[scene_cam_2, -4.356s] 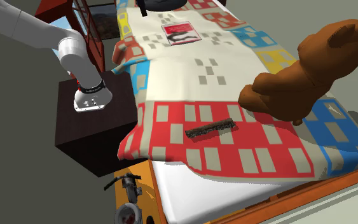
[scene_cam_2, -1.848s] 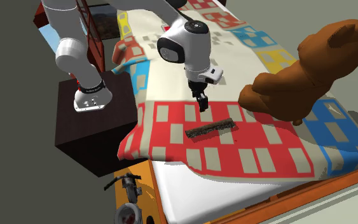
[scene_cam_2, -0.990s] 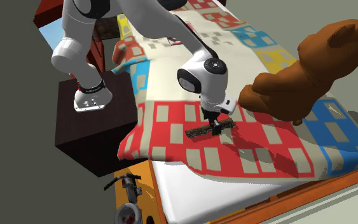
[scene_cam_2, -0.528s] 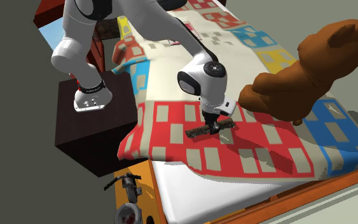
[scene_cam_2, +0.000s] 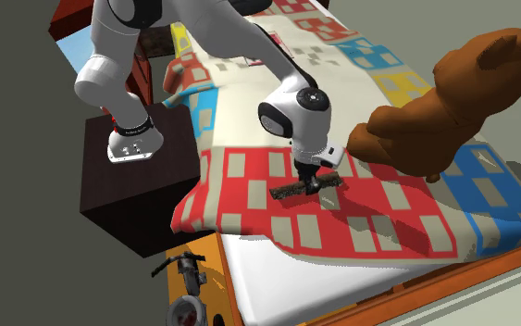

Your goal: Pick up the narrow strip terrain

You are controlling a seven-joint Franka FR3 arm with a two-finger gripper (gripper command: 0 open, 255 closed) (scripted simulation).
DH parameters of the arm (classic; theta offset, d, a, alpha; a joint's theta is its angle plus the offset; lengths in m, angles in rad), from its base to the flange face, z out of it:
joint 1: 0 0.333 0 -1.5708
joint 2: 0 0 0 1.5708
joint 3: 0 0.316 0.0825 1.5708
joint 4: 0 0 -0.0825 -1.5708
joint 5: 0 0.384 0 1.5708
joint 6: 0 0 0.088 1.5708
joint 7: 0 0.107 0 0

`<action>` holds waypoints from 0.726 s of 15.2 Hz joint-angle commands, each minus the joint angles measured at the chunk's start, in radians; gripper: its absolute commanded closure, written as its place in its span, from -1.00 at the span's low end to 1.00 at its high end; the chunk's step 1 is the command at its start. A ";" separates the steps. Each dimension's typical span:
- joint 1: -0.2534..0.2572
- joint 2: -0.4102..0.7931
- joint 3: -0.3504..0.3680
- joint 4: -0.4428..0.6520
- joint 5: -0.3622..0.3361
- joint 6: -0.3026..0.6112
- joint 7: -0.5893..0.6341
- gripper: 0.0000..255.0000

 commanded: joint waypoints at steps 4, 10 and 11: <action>0.013 -0.037 -0.018 0.008 -0.024 -0.043 0.017 1.00; 0.025 -0.080 -0.038 0.026 -0.054 -0.100 0.037 1.00; 0.027 -0.087 -0.041 0.030 -0.059 -0.110 0.040 1.00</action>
